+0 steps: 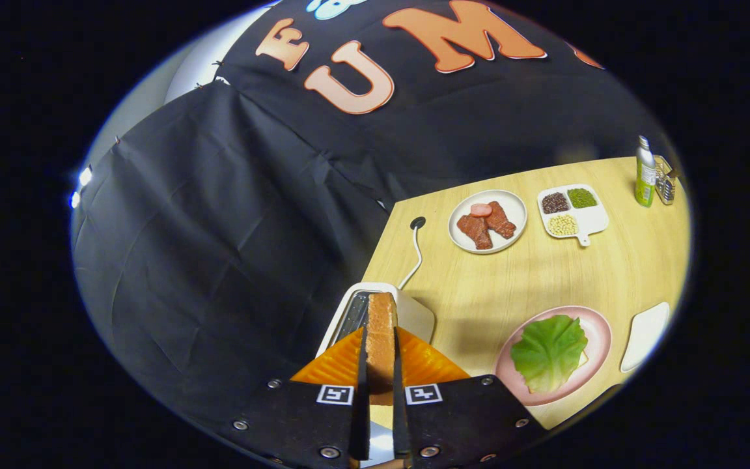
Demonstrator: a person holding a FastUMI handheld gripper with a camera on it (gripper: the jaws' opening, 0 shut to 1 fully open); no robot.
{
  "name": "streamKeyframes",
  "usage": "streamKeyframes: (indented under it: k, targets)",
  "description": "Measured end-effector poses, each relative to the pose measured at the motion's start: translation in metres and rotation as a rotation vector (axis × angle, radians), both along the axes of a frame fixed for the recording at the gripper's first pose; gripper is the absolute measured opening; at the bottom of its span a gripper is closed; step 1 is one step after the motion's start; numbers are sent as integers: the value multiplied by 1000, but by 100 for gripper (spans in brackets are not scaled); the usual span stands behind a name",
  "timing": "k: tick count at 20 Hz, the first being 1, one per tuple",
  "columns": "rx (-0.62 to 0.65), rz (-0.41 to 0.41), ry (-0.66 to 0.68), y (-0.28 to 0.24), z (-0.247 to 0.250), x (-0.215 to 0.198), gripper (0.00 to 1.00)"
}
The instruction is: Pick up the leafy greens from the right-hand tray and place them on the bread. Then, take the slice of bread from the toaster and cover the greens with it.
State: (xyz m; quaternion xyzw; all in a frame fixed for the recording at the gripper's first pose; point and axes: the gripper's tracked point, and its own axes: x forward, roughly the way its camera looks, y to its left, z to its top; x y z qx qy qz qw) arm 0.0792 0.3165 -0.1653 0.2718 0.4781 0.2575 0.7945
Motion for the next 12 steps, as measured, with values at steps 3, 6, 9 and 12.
streamKeyframes:
  k: [3, 6, 9, 12]
  targets:
    - [13, -20, 15, -19, -15, -5, 15]
    - [17, -32, 35, -37, -33, -10, 14]
    - [24, -43, 72, -49, -53, -19, 15]
    - [1, -43, 73, -64, -73, -23, 14]
